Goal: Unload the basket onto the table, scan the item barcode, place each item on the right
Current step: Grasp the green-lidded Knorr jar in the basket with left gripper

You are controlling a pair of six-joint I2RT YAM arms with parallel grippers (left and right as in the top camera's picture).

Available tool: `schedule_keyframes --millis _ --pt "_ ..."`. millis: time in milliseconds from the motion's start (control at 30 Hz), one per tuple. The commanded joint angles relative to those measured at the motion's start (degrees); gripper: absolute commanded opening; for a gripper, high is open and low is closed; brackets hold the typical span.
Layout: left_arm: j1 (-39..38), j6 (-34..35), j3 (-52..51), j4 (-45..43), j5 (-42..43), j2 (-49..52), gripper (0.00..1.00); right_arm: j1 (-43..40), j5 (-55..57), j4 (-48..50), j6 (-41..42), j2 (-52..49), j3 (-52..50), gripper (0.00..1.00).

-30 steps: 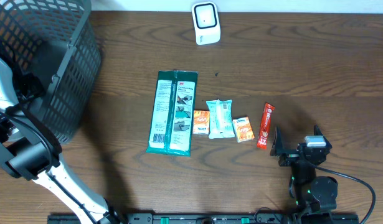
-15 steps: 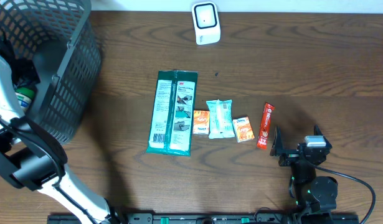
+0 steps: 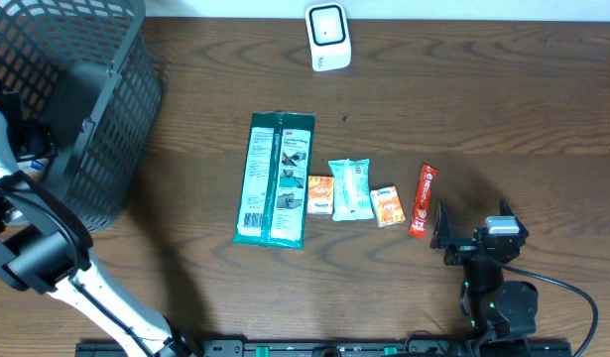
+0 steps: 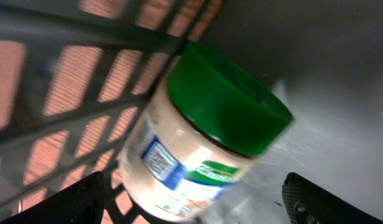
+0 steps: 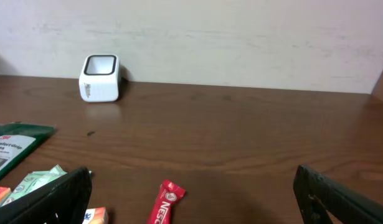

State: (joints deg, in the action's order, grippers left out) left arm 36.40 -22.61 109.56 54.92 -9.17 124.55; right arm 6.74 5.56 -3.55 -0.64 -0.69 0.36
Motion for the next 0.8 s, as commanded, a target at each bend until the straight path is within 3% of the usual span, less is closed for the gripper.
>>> schedule_keyframes --millis 0,133,533,767 --pt "1.42 -2.12 0.04 -0.42 3.32 0.48 0.91 -0.33 -0.07 -0.15 -0.26 0.31 -0.04 0.99" --pt "1.95 -5.97 -0.35 -0.42 11.17 1.46 0.91 -0.33 -0.07 -0.15 -0.26 0.31 -0.04 0.99" --pt "1.49 -6.08 -0.55 5.66 15.56 3.61 0.85 -0.33 -0.07 -0.15 -0.28 0.31 -0.04 0.99" --pt "1.40 -1.88 -0.61 2.67 15.41 3.63 0.81 -0.33 -0.07 -0.15 -0.28 0.31 -0.04 0.99"
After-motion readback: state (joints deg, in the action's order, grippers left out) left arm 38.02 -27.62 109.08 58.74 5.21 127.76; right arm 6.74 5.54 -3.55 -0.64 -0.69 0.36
